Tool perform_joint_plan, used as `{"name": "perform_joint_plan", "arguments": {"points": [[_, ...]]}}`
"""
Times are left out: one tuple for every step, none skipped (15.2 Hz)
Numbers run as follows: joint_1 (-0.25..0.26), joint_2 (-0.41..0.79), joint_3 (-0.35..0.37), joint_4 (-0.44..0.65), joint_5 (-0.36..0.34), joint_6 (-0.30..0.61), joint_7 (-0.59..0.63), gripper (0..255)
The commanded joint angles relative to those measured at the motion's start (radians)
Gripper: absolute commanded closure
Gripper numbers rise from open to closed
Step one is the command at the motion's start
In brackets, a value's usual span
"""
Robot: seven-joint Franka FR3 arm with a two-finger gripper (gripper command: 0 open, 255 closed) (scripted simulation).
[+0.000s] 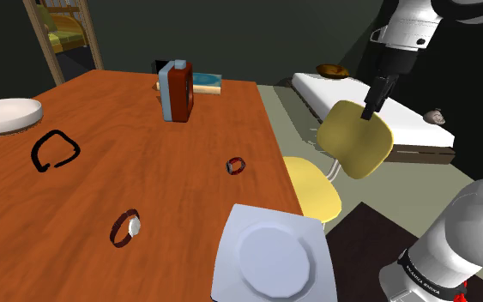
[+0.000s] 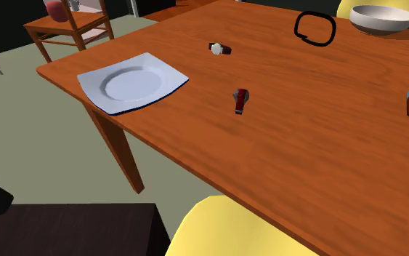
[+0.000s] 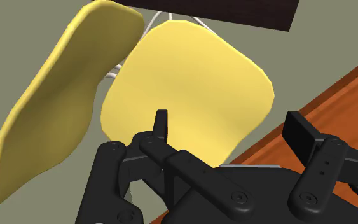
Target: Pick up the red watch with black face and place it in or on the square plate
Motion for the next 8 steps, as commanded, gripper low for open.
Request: {"name": "perform_joint_plan", "arguments": {"points": [[0.0,0.0,0.0,0.0,0.0,0.0,0.0,0],[0.008,0.023,0.015,0.004,0.015,0.013,0.015,0],[0.015,0.047,0.03,0.008,0.029,0.026,0.031,0],[0.022,0.072,0.046,0.014,0.043,0.039,0.046,0],[0.029,0.097,0.06,0.021,0.057,0.052,0.06,0],[0.036,0.124,0.075,0.029,0.07,0.064,0.075,0],[0.043,0.151,0.09,0.038,0.082,0.077,0.089,0],[0.05,0.178,0.104,0.048,0.094,0.089,0.103,0]]}}
